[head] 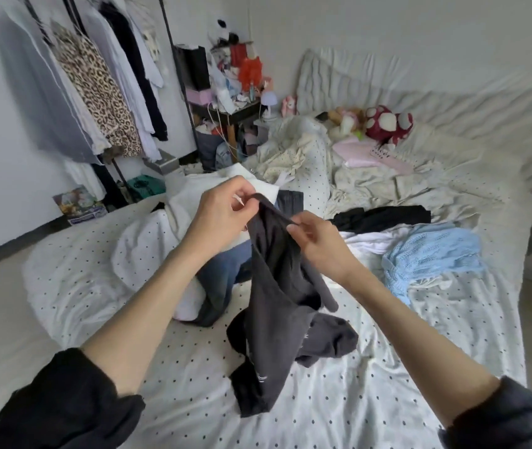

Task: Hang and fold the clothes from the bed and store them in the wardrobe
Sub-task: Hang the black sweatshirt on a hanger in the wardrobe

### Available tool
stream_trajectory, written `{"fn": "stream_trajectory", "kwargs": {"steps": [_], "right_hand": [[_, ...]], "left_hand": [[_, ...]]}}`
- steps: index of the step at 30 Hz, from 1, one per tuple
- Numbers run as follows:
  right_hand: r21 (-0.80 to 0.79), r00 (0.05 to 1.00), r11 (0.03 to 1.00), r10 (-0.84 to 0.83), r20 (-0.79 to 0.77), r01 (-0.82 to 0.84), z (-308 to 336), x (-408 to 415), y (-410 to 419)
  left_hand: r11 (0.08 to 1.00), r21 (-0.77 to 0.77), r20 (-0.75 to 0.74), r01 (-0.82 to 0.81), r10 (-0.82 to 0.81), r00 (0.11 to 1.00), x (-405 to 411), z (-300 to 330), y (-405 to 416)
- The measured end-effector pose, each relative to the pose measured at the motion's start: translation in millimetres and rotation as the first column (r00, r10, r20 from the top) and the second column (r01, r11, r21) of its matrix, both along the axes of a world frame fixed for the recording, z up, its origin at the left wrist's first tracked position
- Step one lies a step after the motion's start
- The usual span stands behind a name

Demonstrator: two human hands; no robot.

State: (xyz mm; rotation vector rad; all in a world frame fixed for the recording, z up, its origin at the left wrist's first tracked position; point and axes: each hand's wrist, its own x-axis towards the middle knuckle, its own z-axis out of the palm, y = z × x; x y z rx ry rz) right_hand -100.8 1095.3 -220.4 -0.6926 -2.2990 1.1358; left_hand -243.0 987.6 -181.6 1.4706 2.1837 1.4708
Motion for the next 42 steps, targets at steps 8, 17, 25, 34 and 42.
{"fn": "stream_trajectory", "kwargs": {"steps": [8,17,25,34,42], "right_hand": [[0.491,0.917,0.804,0.161,0.364,-0.336,48,-70,-108],[0.576,0.937,0.758,0.132,0.325,-0.306,103,-131,-227],[0.585,0.888,0.675,0.409,0.211,-0.450,126,-181,-368],[0.611,0.746,0.488,0.604,0.279,-0.624,103,-233,-525],[0.472,0.334,0.189,0.910,0.245,-0.861,90,-250,-659]], "left_hand": [[0.925,0.197,0.002,-0.325,0.331,0.944,-37,78,-160],[0.712,0.073,0.041,-0.698,0.698,0.715,-56,93,-406],[0.659,-0.300,-0.208,-0.690,0.661,0.721,-23,77,-549],[0.042,-0.127,-0.220,-0.991,0.973,0.070,27,71,-709],[-0.306,-0.379,-0.202,-0.873,0.948,-0.245,97,54,-795]]}}
